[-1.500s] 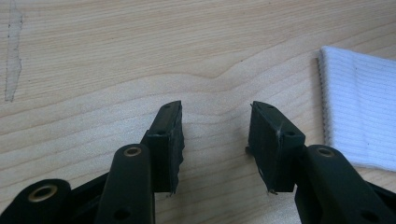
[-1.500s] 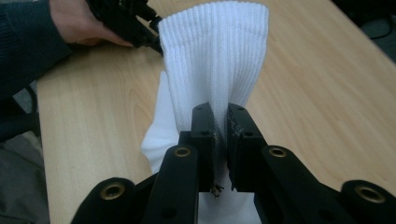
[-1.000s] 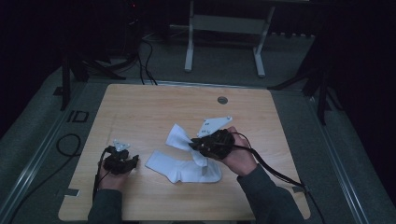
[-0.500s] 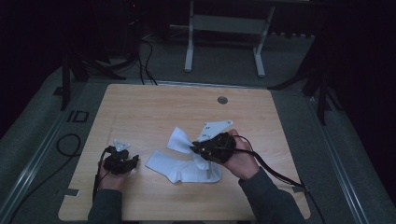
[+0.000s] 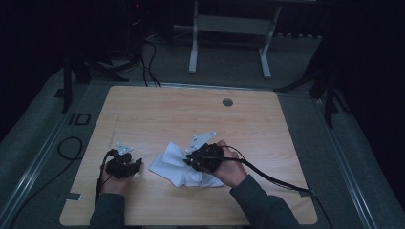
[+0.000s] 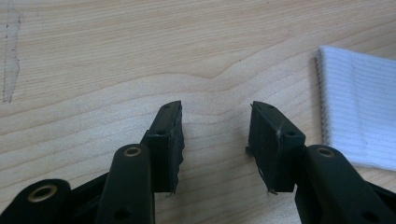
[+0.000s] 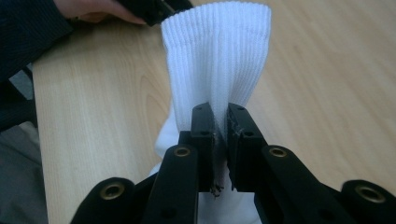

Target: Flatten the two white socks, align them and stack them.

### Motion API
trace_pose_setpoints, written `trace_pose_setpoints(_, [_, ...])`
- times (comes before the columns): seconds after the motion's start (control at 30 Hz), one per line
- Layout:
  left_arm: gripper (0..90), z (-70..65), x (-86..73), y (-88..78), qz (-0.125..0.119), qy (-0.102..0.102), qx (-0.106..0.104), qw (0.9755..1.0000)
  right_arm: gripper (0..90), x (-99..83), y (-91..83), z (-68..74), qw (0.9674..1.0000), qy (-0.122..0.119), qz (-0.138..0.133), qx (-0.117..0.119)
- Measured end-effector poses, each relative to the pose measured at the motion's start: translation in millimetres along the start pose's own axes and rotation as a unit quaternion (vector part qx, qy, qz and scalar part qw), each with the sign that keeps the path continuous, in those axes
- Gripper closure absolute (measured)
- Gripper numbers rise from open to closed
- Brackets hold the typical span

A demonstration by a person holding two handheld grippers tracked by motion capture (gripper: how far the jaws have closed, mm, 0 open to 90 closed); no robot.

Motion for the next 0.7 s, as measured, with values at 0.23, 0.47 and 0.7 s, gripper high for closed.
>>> trace_pose_setpoints(0.23, [55.3, -0.8, 0.1, 0.1, -0.001, 0.003, 0.003, 1.0000, 82.0, -4.6, 22.2, 3.0, 0.9998, 0.007, 0.017, -0.001])
trace_pose_setpoints(0.47, [60.0, -3.4, 0.5, 0.0, -0.002, 0.010, 0.002, 1.0000, 82.0, -5.4, 38.0, 2.5, 0.9996, 0.023, 0.015, 0.001])
trace_pose_setpoints(0.7, [68.1, -9.0, 1.8, -0.6, -0.009, 0.021, -0.013, 0.9997, 82.1, -6.7, 55.9, 3.3, 0.9989, 0.043, 0.015, 0.003])
Point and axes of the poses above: each handheld gripper's, and its own axes: y roughly forward along the jaws, x roughly out of its top, z roughly to its left, the point moved 4 cm from there along y, roughly forward along the jaws, and after that the axes turned 2 degrees about -x, right-handed, at the moved point
